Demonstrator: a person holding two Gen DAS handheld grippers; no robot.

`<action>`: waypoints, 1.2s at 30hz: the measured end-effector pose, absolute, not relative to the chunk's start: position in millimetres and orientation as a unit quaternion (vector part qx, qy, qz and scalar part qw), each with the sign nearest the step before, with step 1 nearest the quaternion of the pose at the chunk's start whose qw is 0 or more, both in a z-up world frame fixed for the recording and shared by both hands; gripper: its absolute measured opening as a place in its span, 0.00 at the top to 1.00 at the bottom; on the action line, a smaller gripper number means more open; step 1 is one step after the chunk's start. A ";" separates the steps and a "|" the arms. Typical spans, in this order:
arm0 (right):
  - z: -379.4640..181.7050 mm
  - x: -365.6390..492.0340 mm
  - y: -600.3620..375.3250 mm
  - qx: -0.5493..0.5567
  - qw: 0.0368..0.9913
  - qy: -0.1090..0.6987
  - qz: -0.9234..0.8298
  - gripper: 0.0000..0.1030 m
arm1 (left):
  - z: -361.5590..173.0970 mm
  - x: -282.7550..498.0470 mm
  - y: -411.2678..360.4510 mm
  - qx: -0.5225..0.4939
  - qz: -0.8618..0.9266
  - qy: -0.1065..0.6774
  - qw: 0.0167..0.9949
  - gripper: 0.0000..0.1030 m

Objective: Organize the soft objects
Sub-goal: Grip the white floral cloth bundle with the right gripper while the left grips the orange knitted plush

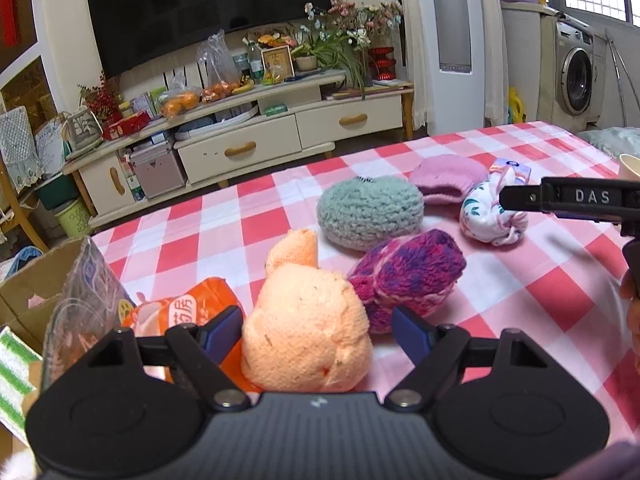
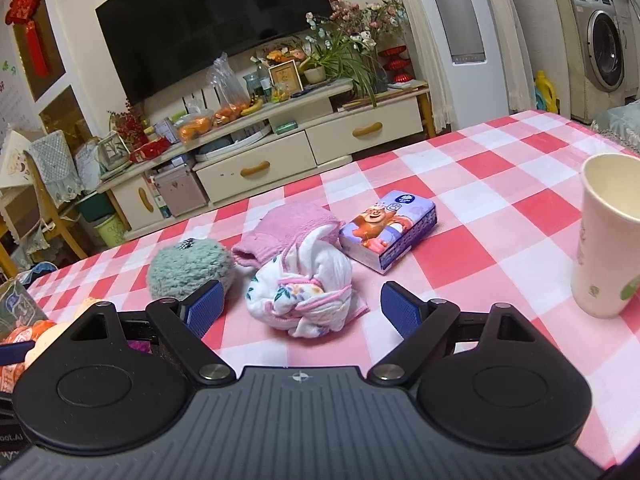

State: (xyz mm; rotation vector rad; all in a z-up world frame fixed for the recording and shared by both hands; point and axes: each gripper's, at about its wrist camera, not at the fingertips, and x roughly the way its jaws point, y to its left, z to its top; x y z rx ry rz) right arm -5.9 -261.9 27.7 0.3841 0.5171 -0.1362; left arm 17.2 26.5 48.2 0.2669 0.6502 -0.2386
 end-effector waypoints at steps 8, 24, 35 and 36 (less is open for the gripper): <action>21.3 11.6 -264.7 0.187 0.944 0.267 -0.056 0.00 | 40.3 26.3 22.2 0.127 -0.119 0.335 0.926 0.23; 20.4 33.4 -253.6 0.136 0.951 0.271 -0.067 0.15 | 35.7 25.6 17.5 0.092 -0.124 0.353 0.923 0.39; 17.2 24.7 -263.0 0.152 0.948 0.276 -0.048 0.17 | 37.1 13.7 16.7 0.042 -0.155 0.367 0.916 0.40; 17.2 23.1 -262.3 0.151 0.948 0.276 -0.046 0.17 | 36.9 12.4 15.8 0.041 -0.157 0.367 0.916 0.40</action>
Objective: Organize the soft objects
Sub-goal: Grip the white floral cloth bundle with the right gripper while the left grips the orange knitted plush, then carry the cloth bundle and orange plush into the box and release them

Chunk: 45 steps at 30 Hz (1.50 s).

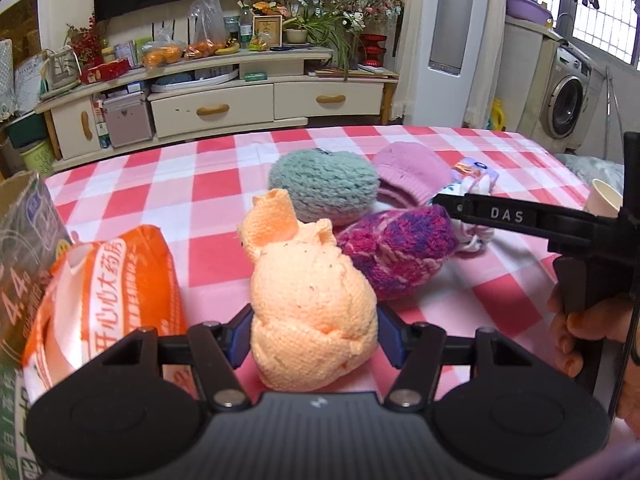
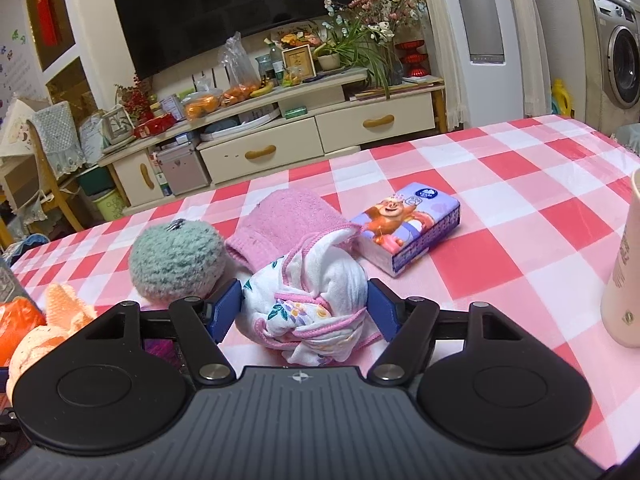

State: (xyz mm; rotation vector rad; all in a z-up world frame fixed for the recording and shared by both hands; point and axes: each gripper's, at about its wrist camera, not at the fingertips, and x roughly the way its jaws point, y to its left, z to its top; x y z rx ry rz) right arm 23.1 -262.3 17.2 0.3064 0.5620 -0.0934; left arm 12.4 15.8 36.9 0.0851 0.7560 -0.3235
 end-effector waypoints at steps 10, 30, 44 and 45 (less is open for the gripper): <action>18.7 15.6 -259.3 0.133 0.949 0.284 -0.027 0.17 | 35.2 -4.1 10.0 0.032 -0.183 0.372 0.909 0.40; 15.2 -24.2 -255.4 0.133 0.947 0.289 -0.047 0.18 | 33.0 -28.0 21.6 -0.010 -0.211 0.389 0.897 0.40; 15.6 -50.7 -249.8 0.131 0.944 0.295 -0.071 0.19 | 54.1 -44.6 44.0 -0.038 -0.228 0.365 0.902 0.41; 16.0 -50.2 -250.7 0.130 0.944 0.296 -0.073 0.19 | 56.5 -45.6 46.3 -0.041 -0.230 0.362 0.903 0.41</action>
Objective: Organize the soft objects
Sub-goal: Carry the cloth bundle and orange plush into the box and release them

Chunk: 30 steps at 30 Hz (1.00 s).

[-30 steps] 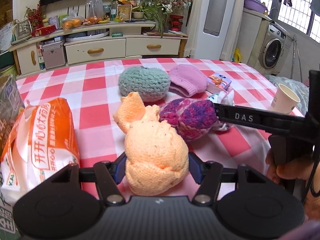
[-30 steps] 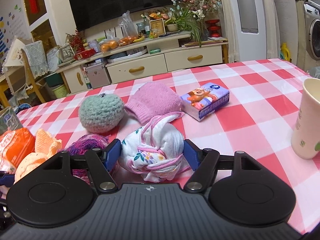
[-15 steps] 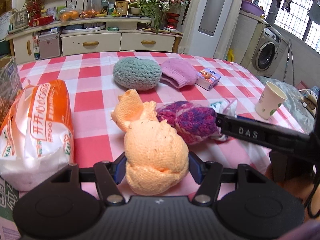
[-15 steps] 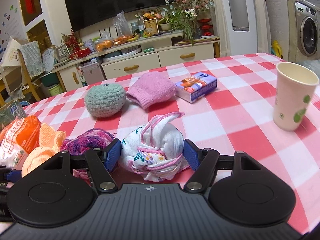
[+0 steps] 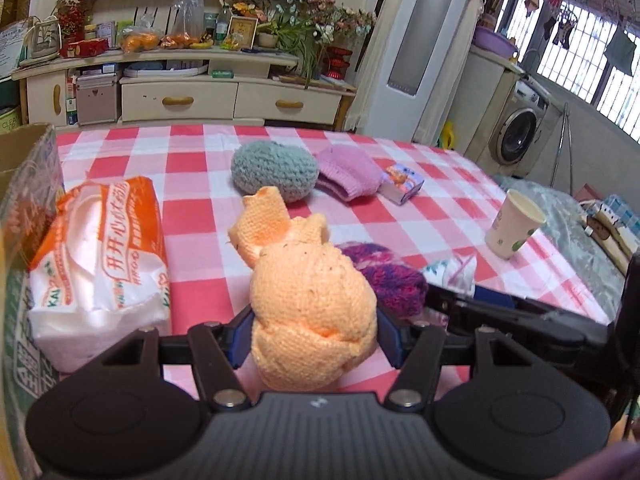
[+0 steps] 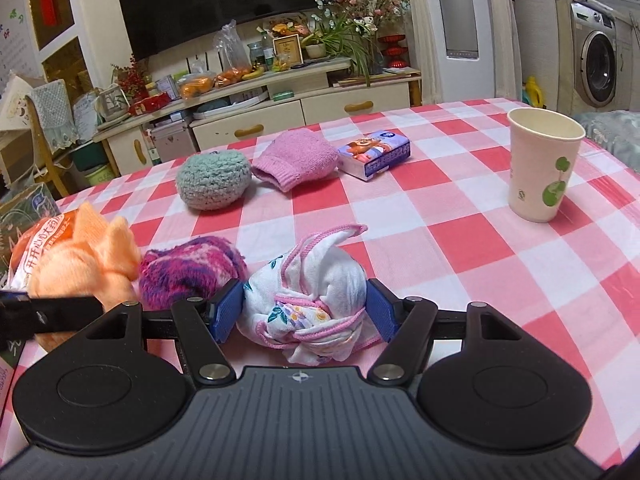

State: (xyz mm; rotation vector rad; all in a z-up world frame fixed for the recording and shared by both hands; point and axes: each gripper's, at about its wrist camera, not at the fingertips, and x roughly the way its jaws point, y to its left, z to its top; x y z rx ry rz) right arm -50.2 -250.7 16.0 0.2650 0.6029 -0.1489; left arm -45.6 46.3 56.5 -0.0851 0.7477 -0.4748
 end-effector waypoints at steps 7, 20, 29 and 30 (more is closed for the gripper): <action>22.8 -60.3 -254.8 0.129 0.946 0.281 -0.095 0.20 | 69.7 -52.5 61.9 -0.058 -0.234 0.337 0.910 0.41; 51.8 -74.9 -239.2 0.118 0.960 0.240 -0.087 0.20 | 93.7 -59.6 91.7 -0.082 -0.232 0.291 0.924 0.41; 76.9 -76.3 -213.5 0.111 0.971 0.209 -0.036 0.20 | 110.0 -64.6 125.1 -0.103 -0.210 0.259 0.937 0.41; 79.7 -75.3 -208.9 0.109 0.972 0.206 -0.029 0.20 | 111.4 -65.0 129.8 -0.105 -0.205 0.255 0.939 0.41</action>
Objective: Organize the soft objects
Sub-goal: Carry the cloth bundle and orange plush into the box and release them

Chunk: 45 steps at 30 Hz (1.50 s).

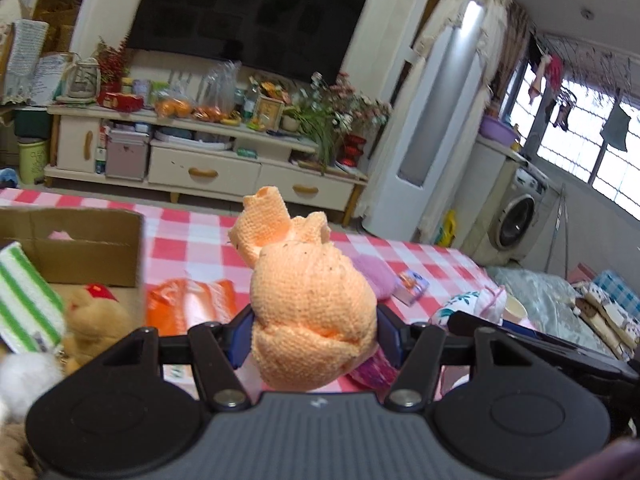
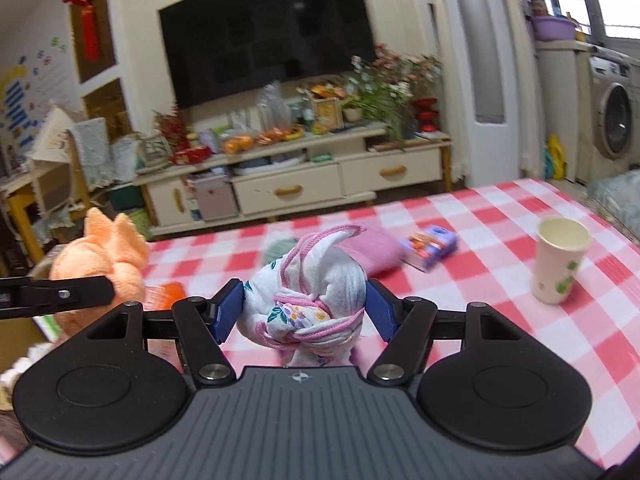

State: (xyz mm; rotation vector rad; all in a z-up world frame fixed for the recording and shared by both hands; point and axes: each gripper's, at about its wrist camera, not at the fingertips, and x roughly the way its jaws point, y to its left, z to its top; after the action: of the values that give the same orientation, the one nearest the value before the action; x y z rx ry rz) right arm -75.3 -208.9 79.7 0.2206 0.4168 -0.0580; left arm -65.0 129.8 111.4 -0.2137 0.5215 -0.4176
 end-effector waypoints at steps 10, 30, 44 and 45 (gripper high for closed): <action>109.3 -73.0 -163.1 0.127 0.972 0.184 0.069 0.19 | 120.0 -56.1 194.0 -0.141 -0.126 0.234 0.954 0.40; 117.8 -36.0 -71.4 0.184 0.922 0.230 0.253 0.18 | 107.7 -37.9 288.9 -0.173 0.010 0.248 0.953 0.40; 105.4 -45.9 -63.6 0.174 0.912 0.260 0.265 0.03 | 107.4 -40.2 292.9 -0.164 0.039 0.253 0.953 0.17; 105.4 -46.5 -66.7 0.172 0.915 0.257 0.260 0.02 | 108.5 -41.0 291.6 -0.162 0.038 0.251 0.954 0.16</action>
State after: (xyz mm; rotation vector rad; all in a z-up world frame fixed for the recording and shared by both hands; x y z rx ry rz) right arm -46.5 -66.7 105.4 0.3549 0.5287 0.5357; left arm -41.0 291.6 108.5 -0.3296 0.5091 0.0778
